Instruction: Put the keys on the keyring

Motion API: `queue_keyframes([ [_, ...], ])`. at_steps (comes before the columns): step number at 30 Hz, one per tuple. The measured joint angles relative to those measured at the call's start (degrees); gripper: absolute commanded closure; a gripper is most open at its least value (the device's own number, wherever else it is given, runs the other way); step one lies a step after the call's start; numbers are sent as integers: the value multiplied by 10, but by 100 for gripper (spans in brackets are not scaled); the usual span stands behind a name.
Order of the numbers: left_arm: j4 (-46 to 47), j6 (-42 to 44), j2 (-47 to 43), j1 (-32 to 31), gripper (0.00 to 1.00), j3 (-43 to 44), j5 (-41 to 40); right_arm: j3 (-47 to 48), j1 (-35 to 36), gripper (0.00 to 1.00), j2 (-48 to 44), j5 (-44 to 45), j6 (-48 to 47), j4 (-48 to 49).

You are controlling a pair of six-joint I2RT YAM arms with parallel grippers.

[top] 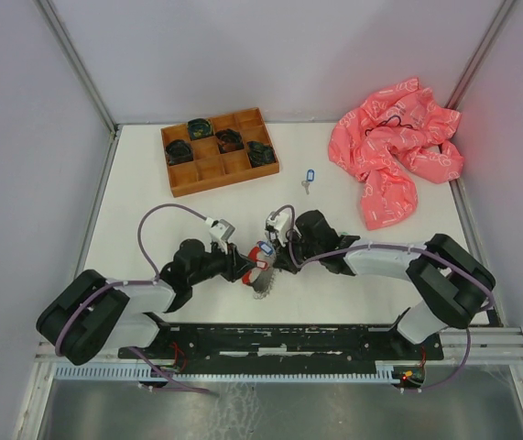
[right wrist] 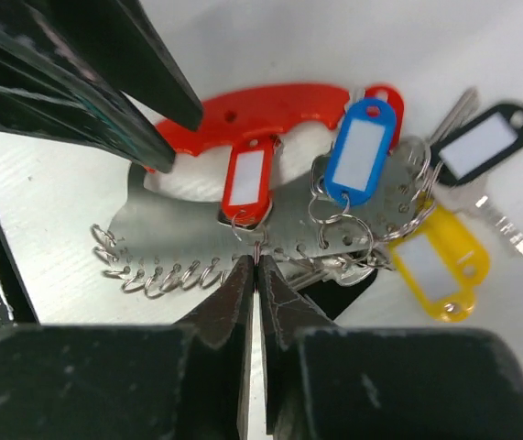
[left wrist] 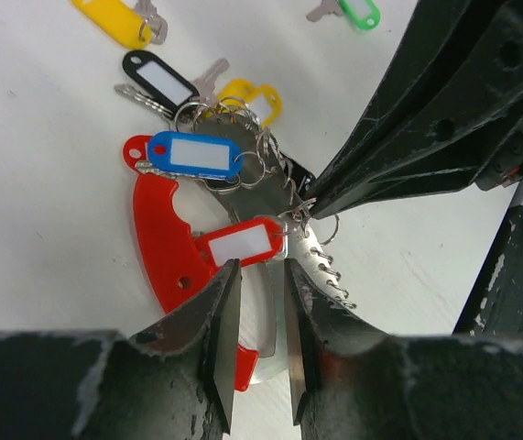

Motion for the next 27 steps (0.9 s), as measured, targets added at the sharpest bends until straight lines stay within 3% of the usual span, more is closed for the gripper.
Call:
queue_keyframes([
  [10,-85,0,3,-11,66,30,-1,37,0,63,11,60,39,-129],
  [18,-142,0,24,-47,66,47,-23,64,15,64,-20,78,97,-192],
  [27,-170,0,26,-58,66,57,-45,68,51,66,17,103,136,-192],
])
